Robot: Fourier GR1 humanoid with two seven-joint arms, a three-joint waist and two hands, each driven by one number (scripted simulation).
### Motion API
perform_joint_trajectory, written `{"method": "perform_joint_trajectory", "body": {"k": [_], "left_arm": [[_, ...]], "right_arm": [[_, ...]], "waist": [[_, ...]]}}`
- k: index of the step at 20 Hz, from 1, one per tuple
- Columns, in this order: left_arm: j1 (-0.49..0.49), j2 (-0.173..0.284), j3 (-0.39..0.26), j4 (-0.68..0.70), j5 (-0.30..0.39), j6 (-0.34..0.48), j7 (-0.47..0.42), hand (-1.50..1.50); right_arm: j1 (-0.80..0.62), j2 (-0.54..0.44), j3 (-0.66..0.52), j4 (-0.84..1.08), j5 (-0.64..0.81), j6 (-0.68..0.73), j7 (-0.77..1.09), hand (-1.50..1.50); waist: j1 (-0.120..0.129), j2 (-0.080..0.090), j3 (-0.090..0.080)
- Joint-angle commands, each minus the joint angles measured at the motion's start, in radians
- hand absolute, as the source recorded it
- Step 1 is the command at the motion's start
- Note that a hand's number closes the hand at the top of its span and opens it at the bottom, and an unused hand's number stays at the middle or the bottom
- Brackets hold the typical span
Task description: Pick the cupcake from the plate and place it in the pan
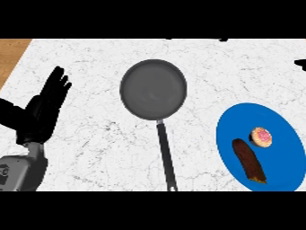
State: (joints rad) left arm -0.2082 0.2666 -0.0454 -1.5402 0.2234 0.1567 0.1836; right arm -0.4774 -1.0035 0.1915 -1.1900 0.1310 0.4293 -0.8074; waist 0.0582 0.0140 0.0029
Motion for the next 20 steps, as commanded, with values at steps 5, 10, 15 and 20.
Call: {"method": "perform_joint_trajectory", "body": {"k": [5, 10, 15, 20], "left_arm": [[0.021, 0.001, -0.009, -0.022, -0.025, 0.008, 0.019, 0.0], [-0.008, 0.012, 0.029, -0.013, 0.0, 0.0, 0.033, 0.0], [0.03, 0.0, 0.028, -0.058, -0.013, 0.008, 0.047, 0.0], [0.056, -0.02, 0.022, -0.035, -0.045, 0.015, 0.027, 0.0]], "right_arm": [[-0.131, 0.019, 0.215, 0.067, 0.286, -0.004, -0.141, -1.5], [-0.154, -0.003, 0.383, 0.004, 0.456, 0.009, -0.058, -1.5], [-0.138, 0.049, 0.406, 0.081, 0.556, -0.09, -0.139, -1.5], [-0.068, -0.059, 0.363, -0.07, 0.624, -0.187, -0.117, -1.5]], "waist": [[-0.013, -0.006, -0.002], [-0.023, -0.008, -0.004], [-0.041, -0.012, -0.002], [-0.063, -0.017, -0.003]]}}
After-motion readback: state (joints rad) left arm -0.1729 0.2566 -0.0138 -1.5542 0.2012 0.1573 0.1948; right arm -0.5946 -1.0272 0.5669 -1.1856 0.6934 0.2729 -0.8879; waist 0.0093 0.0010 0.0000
